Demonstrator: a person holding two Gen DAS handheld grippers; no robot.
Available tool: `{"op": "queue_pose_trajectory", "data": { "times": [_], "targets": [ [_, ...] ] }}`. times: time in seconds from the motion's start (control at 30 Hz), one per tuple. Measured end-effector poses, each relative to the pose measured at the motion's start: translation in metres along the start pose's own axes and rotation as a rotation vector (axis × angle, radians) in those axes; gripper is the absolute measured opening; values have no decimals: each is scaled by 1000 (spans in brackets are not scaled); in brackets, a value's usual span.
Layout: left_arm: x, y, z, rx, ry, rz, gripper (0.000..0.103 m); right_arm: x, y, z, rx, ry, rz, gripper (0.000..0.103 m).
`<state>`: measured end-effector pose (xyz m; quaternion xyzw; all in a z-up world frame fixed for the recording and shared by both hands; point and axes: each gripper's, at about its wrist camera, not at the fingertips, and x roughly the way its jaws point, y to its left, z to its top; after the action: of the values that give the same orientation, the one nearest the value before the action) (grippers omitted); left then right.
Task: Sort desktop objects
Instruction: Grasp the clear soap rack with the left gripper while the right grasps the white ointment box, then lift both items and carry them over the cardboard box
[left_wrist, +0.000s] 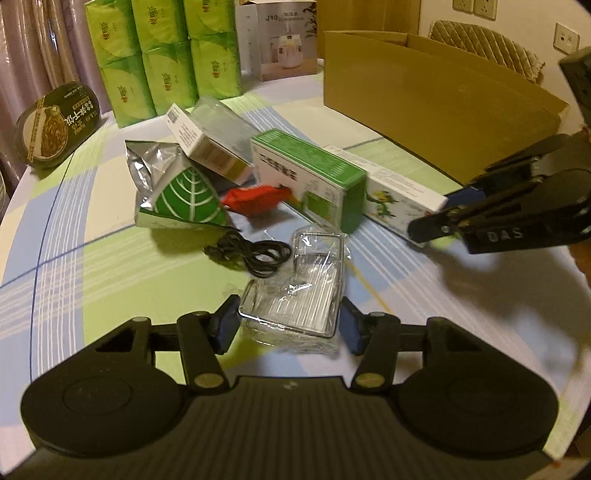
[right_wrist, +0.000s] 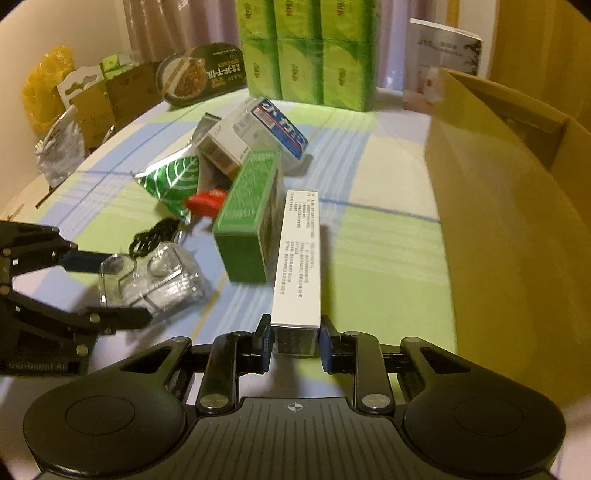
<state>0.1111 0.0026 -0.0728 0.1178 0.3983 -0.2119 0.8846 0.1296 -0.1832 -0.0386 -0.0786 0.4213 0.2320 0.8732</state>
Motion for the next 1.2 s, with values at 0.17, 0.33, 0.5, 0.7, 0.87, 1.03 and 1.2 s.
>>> {"op": "queue_pose_trajectory", "data": {
  "times": [0.17,0.33,0.5,0.7,0.87,1.03,1.2],
  "targets": [
    [-12,-22,-8,-1,24,18,50,-35,-9,-31,48,16,-11,22],
    [-20,-41,-17,-6,23,22,51,-56,-10,-51,53,19,-17,22],
    [-19,-47,-19,13,17,31,66,-56,-8,-53,58,14,-19,52],
    [-11,-46,-20,31,26,51,67,-49,-8,-46,48,-1,-15,53],
    [-8,-45,-19,44,8,37,60,-38,-9,-38,48,2,-8,53],
    [-9,-47,-19,43,-1,23,53,-30,-7,-31,33,-2,-5,52],
    [-14,-47,-20,5,-3,14,52,-26,-3,-28,13,10,-21,23]
  ]
}}
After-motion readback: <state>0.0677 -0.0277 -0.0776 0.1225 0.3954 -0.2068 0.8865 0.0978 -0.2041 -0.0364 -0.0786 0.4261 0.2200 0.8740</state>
